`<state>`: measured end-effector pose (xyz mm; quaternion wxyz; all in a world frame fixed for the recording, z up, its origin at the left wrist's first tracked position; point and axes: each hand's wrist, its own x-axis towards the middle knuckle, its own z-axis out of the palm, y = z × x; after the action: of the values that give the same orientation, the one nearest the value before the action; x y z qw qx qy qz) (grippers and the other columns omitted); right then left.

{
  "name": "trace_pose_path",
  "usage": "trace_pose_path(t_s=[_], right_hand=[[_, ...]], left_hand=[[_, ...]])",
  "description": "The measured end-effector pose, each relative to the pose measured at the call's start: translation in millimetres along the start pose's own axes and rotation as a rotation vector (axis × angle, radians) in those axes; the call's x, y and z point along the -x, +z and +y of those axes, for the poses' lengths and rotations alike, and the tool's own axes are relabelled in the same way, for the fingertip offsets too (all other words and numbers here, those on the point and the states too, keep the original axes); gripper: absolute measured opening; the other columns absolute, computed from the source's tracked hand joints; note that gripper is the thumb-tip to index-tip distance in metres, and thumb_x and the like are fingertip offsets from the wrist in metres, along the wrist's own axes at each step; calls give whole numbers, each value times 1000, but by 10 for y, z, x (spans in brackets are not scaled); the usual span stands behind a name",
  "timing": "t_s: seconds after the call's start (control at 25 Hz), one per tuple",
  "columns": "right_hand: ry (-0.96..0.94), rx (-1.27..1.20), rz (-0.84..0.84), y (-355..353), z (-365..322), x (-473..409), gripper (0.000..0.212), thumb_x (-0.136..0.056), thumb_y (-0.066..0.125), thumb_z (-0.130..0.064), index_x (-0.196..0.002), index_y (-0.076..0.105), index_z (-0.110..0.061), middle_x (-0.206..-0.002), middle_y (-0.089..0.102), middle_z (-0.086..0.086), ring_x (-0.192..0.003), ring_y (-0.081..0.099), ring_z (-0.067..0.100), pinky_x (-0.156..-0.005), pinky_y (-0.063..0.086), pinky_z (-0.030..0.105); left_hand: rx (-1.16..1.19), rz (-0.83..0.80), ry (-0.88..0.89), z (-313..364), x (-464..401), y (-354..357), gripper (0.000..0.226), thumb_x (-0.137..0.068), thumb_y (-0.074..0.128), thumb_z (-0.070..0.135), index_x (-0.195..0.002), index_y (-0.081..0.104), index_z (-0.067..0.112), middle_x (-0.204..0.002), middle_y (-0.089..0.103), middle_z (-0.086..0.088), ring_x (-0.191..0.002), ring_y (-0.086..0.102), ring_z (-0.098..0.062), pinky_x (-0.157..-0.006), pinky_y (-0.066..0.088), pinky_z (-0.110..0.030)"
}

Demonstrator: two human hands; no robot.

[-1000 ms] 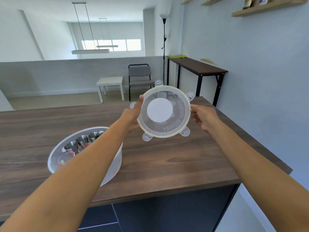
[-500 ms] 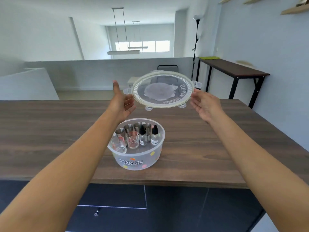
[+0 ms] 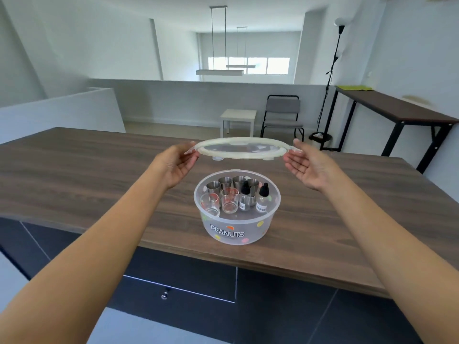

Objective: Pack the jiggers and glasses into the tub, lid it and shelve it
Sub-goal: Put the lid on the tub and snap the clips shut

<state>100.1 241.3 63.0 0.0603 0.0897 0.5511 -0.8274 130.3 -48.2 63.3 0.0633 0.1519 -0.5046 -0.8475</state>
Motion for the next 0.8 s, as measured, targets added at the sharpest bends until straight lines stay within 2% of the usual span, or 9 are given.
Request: trace_pose_path(t_s=[0.08, 0.2, 0.28, 0.4, 0.52, 0.68, 0.8], right_hand=[[-8, 54, -14, 9, 61, -10, 10, -82, 67, -14, -80, 60, -7, -68, 69, 5, -66, 64, 12, -55, 54, 20], [-1, 184, 2, 5, 179, -14, 6, -82, 64, -1, -78, 61, -4, -43, 65, -1, -44, 61, 8, -43, 51, 16], [1, 274, 5, -2, 267, -9, 5, -82, 62, 2, -77, 63, -1, -45, 66, 2, -46, 61, 11, -43, 52, 15], [-6, 365, 38, -26, 386, 7, 8, -78, 64, 6, -86, 67, 6, -65, 65, 12, -52, 59, 14, -41, 50, 18], [-9, 398, 79, -73, 470, 9, 7, -74, 66, 9, -81, 67, 7, -52, 65, 9, -38, 58, 10, -38, 49, 18], [0, 394, 97, -113, 553, 5, 5, -73, 66, 12, -76, 67, 8, -41, 63, 5, -32, 56, 9, -37, 48, 17], [-19, 405, 112, -125, 588, -4, 6, -72, 67, 12, -74, 68, 6, -40, 64, 3, -33, 57, 9, -38, 50, 17]], left_hand=[[-9, -2, 3, -4, 36, -100, 5, -82, 62, -1, -78, 62, 3, -50, 68, -3, -45, 65, -7, -51, 55, -14], [-178, 20, 10, -78, 94, -221, 8, -77, 62, -8, -79, 64, 0, -46, 65, -1, -41, 60, -6, -51, 56, -15], [-296, 54, 7, -168, 132, -271, 11, -74, 62, -11, -76, 64, -1, -46, 66, -2, -40, 62, -6, -52, 56, -16], [-472, 98, -4, -312, 174, -307, 13, -73, 61, -13, -72, 64, -1, -52, 62, -8, -42, 62, -7, -54, 56, -16], [-573, 98, 20, -390, 178, -315, 14, -75, 59, -15, -71, 64, -2, -64, 59, -14, -46, 59, -10, -54, 56, -17], [-775, 102, 107, -420, 154, -324, 15, -75, 59, -11, -69, 66, 1, -64, 61, -12, -56, 60, -15, -64, 57, -22], [-829, 99, 136, -455, 148, -322, 14, -76, 59, -9, -71, 66, 2, -65, 61, -9, -59, 58, -13, -52, 55, -13]])
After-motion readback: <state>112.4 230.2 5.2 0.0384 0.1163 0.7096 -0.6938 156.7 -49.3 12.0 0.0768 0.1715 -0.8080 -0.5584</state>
